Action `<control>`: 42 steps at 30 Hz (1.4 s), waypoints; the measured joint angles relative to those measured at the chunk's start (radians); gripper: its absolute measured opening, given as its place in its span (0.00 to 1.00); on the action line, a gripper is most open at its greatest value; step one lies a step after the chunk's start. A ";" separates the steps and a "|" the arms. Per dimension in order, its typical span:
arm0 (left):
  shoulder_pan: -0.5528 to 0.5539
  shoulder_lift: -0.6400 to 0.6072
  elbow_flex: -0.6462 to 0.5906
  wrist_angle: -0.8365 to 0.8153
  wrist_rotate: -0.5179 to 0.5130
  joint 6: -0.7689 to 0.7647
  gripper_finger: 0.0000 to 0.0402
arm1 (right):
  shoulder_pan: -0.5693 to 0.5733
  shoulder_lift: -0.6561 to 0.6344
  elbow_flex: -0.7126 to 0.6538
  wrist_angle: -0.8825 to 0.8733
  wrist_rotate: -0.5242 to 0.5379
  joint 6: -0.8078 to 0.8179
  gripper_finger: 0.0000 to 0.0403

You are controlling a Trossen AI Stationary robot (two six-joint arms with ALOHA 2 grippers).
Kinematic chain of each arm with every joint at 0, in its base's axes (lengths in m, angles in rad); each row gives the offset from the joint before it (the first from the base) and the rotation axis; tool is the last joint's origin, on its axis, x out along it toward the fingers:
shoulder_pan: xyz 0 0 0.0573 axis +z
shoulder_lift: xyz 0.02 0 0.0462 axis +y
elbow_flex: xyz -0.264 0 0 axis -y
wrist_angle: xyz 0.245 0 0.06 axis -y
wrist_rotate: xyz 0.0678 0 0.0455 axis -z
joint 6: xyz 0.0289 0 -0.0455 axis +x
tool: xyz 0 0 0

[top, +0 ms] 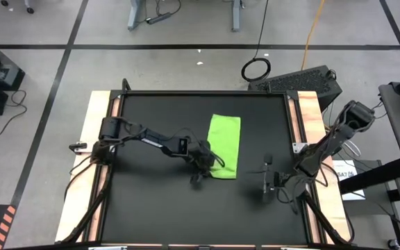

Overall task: Roll towel into tight, uniform cylinder
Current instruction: Roll the green towel

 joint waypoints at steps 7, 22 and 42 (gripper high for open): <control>0.034 0.042 0.001 0.086 0.176 -0.095 0.03 | -0.049 0.154 0.000 0.058 -0.058 0.020 0.32; 0.050 0.040 0.002 0.078 0.326 -0.172 0.03 | -0.063 0.508 0.038 0.336 -0.095 -0.069 0.32; 0.073 0.038 0.004 0.040 0.422 -0.178 0.03 | -0.126 0.638 0.119 0.305 -0.053 -0.207 0.48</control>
